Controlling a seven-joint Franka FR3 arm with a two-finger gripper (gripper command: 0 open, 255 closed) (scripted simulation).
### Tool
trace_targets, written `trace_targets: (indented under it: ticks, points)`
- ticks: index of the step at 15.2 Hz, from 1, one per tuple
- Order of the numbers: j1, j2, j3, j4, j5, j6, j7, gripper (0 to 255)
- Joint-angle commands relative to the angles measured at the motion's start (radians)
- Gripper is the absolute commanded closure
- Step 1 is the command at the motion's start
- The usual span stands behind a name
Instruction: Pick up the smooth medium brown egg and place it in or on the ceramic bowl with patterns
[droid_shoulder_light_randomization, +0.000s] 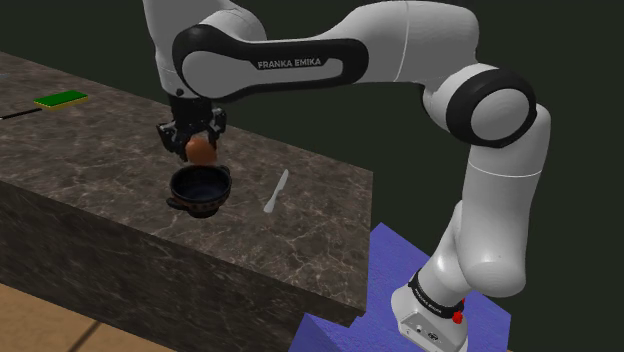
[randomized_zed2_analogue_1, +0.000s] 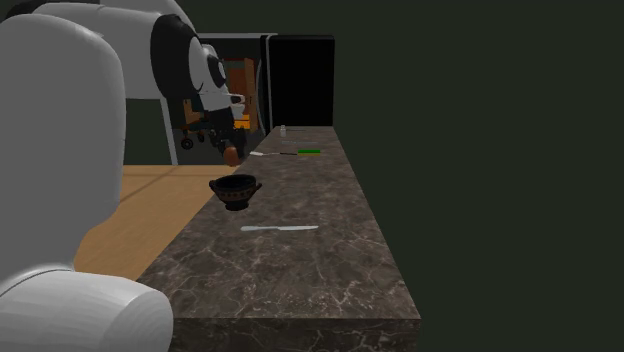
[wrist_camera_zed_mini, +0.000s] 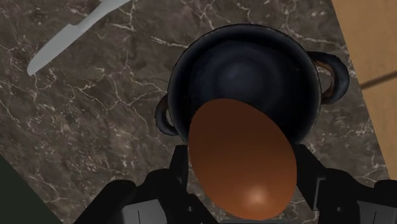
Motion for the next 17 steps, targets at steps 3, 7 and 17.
trace_targets:
  ticks: [3, 7, 17]
  points:
    - [-0.002, 0.008, -0.002, -0.044, -0.006, 0.051, 0.012, 255]
    - [-0.004, 0.016, -0.004, -0.085, -0.012, 0.099, 0.023, 255]
    - [-0.004, 0.022, -0.006, -0.104, -0.015, 0.123, 0.028, 255]
